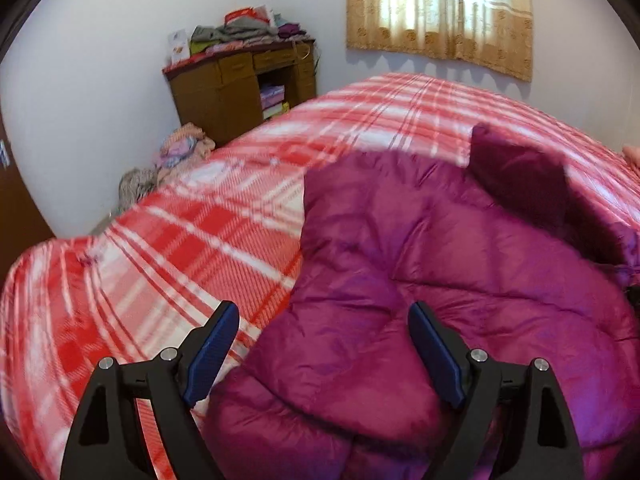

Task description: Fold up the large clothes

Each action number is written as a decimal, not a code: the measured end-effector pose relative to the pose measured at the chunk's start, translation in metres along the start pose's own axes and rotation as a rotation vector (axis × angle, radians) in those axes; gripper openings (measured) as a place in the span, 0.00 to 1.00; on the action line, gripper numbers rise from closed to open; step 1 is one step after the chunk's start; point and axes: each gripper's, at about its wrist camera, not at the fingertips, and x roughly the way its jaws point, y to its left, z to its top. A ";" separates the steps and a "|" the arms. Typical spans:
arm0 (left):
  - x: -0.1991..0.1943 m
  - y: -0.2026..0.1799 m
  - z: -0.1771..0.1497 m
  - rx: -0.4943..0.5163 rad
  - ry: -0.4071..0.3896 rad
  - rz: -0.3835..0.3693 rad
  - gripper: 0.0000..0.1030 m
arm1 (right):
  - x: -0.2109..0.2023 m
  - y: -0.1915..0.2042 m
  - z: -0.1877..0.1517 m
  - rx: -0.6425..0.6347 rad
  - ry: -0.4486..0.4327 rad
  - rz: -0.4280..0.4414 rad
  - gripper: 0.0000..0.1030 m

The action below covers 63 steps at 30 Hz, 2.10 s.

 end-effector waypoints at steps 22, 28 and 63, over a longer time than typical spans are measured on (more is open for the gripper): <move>0.089 -0.141 0.101 0.084 0.236 -0.115 0.17 | -0.002 -0.010 -0.005 0.036 -0.045 0.057 0.09; 0.054 -0.120 0.079 0.071 0.141 -0.058 0.12 | -0.002 -0.012 -0.005 0.043 -0.041 0.065 0.09; 0.067 -0.100 0.046 0.017 0.091 -0.140 0.16 | 0.016 0.037 0.013 -0.222 0.004 0.003 0.28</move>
